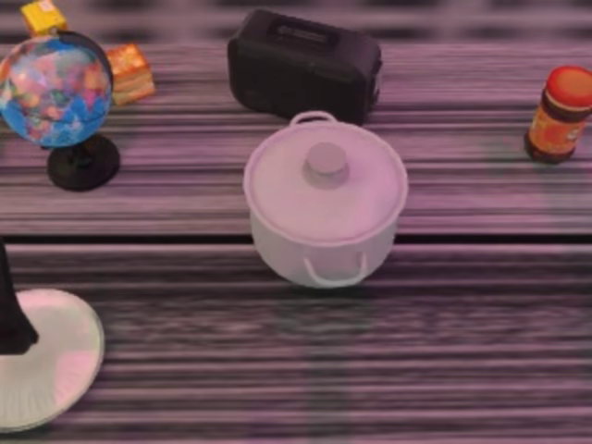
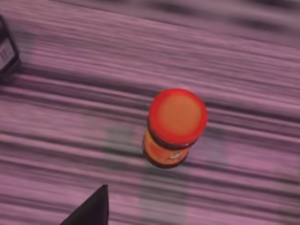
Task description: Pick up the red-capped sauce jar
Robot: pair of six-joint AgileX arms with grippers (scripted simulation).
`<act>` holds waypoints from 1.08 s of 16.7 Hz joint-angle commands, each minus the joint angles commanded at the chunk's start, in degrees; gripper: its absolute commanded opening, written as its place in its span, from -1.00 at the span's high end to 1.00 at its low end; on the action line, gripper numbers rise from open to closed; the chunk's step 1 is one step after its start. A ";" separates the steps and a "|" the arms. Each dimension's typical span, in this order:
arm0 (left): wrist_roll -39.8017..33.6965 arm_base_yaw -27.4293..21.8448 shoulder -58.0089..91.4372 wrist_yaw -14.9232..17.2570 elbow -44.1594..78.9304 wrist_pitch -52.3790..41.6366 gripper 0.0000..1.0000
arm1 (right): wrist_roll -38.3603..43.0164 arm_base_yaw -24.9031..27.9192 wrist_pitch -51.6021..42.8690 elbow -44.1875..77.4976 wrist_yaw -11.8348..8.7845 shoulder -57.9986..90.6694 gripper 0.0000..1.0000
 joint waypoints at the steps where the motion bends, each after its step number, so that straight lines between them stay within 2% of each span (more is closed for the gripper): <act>1: 0.00 0.00 0.00 0.00 0.00 0.00 -1.00 | -0.78 -0.07 -3.23 6.04 -0.05 5.98 -1.00; 7: 0.00 0.00 0.00 0.00 0.00 0.00 -1.00 | -5.21 -0.44 -21.01 39.61 -0.32 39.21 -1.00; 11: 0.00 0.00 0.00 0.00 0.00 0.00 -1.00 | -7.56 -0.49 -30.08 56.95 -0.54 56.60 -1.00; 15: 0.00 0.00 0.00 0.00 0.00 0.00 -1.00 | -9.09 -0.37 -35.70 67.73 -0.80 67.70 -1.00; 18: 0.00 0.00 0.00 0.00 0.00 0.00 -1.00 | -9.46 -0.31 -36.98 70.17 -0.88 70.25 -1.00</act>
